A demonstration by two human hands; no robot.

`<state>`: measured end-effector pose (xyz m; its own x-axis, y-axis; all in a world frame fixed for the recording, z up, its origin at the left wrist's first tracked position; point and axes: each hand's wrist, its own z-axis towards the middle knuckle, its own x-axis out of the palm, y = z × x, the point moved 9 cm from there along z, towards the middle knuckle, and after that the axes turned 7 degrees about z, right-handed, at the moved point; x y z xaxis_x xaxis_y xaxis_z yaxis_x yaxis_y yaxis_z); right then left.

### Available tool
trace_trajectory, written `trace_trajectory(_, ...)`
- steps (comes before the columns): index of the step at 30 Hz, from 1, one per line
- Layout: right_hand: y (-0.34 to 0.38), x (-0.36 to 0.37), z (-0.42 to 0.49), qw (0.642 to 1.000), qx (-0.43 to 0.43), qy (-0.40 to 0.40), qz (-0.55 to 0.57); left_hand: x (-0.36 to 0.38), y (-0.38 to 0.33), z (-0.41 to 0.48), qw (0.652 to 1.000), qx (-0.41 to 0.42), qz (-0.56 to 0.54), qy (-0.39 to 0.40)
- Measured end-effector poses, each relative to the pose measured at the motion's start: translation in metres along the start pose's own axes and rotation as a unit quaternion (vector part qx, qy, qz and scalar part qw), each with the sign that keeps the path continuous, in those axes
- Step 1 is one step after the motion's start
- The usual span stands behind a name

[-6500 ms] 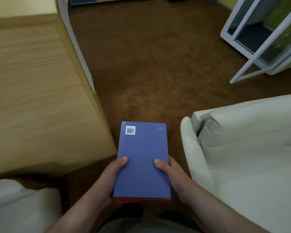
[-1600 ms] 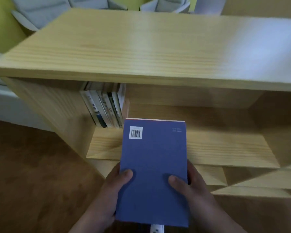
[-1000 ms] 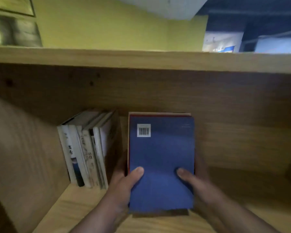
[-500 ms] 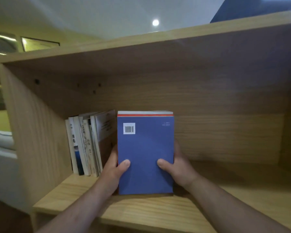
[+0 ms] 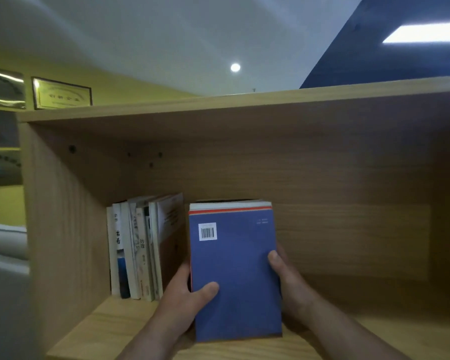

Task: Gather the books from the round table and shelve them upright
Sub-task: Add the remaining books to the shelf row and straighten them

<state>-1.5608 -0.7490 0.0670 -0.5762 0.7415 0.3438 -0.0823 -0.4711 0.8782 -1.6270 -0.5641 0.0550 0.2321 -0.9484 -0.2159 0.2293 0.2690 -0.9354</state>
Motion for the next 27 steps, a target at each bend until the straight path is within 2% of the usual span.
trace_trajectory(3,-0.008,-0.009,0.002,0.994,0.058,-0.070,0.058,0.000,-0.002,-0.001,1.000,-0.007,0.009,0.004)
trace_trajectory(5,-0.013,-0.025,0.005,0.987,0.082,-0.128,0.048,-0.002,-0.006,-0.003,1.000,-0.006,0.024,0.006)
trace_trajectory(11,-0.011,-0.035,0.007,0.990,0.085,-0.115,-0.019,-0.015,-0.014,-0.002,0.990,0.004,0.127,-0.065)
trace_trajectory(13,-0.009,-0.031,0.005,0.992,0.087,-0.088,-0.026,-0.028,-0.014,-0.001,0.972,-0.012,0.189,-0.141)
trace_trajectory(16,-0.011,-0.025,0.001,0.990,0.123,-0.064,-0.020,-0.035,-0.035,-0.013,0.932,0.050,0.276,-0.229)
trace_trajectory(19,-0.005,-0.021,-0.006,0.987,0.145,-0.073,-0.008,-0.021,-0.049,-0.030,0.919,0.081,0.307,-0.233)
trace_trajectory(20,-0.003,-0.020,-0.008,0.987,0.145,-0.073,-0.008,-0.015,-0.047,-0.033,0.925,0.067,0.301,-0.221)
trace_trajectory(23,-0.002,-0.017,-0.010,0.987,0.140,-0.073,-0.030,0.013,-0.032,-0.034,0.945,-0.027,0.306,-0.115)
trace_trajectory(25,-0.005,-0.013,-0.009,0.986,0.136,-0.070,-0.057,0.018,-0.034,-0.034,0.943,-0.068,0.312,-0.094)
trace_trajectory(27,-0.005,-0.010,-0.007,0.986,0.127,-0.067,-0.087,0.015,-0.037,-0.030,0.944,-0.066,0.308,-0.097)
